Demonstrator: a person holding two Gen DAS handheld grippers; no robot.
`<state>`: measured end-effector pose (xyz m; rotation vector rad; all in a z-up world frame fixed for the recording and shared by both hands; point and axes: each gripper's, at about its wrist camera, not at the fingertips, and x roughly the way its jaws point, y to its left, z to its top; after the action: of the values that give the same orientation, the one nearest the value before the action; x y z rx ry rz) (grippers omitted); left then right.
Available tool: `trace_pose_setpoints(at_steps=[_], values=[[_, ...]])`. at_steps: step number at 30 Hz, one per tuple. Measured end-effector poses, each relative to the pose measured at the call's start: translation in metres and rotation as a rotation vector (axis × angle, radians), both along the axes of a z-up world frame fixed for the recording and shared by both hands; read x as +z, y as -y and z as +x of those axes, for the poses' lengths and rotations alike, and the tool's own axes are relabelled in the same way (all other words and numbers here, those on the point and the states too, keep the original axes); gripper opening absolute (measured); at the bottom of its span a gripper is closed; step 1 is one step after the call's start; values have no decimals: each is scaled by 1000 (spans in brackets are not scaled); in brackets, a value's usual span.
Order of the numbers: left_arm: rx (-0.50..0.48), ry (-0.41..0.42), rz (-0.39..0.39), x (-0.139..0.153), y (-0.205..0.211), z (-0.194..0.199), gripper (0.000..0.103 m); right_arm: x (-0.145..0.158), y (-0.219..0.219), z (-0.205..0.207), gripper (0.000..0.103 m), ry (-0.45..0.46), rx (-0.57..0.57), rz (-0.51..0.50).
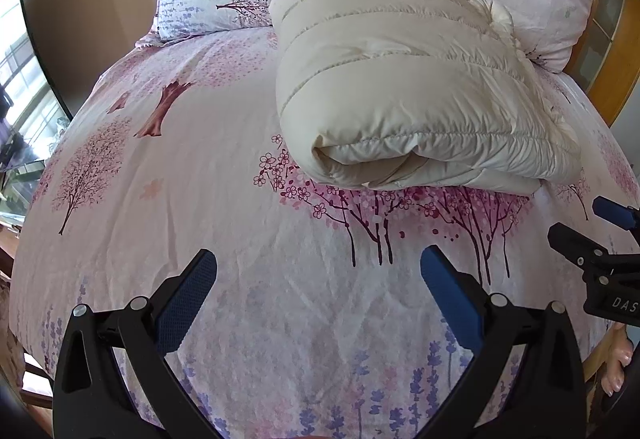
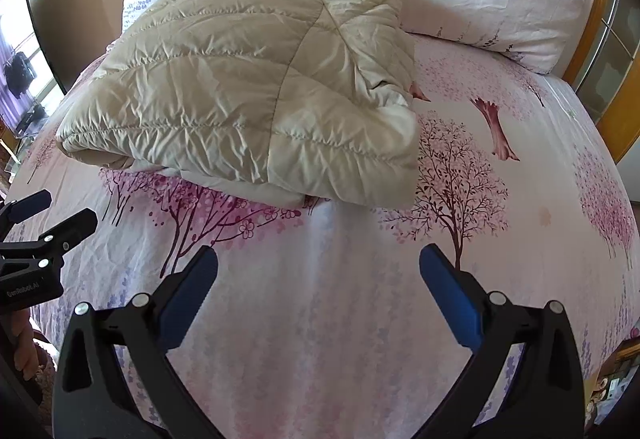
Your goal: Fold large clothes
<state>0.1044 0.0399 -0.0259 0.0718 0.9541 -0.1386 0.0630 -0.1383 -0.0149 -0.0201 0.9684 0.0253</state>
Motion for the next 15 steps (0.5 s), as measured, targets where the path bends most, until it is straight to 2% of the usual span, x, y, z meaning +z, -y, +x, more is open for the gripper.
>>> trace_pose_setpoints(at_steps=[15], values=[[2,-2,-3,-1,0,0,102,-1,1,1,101,-4,0,0]])
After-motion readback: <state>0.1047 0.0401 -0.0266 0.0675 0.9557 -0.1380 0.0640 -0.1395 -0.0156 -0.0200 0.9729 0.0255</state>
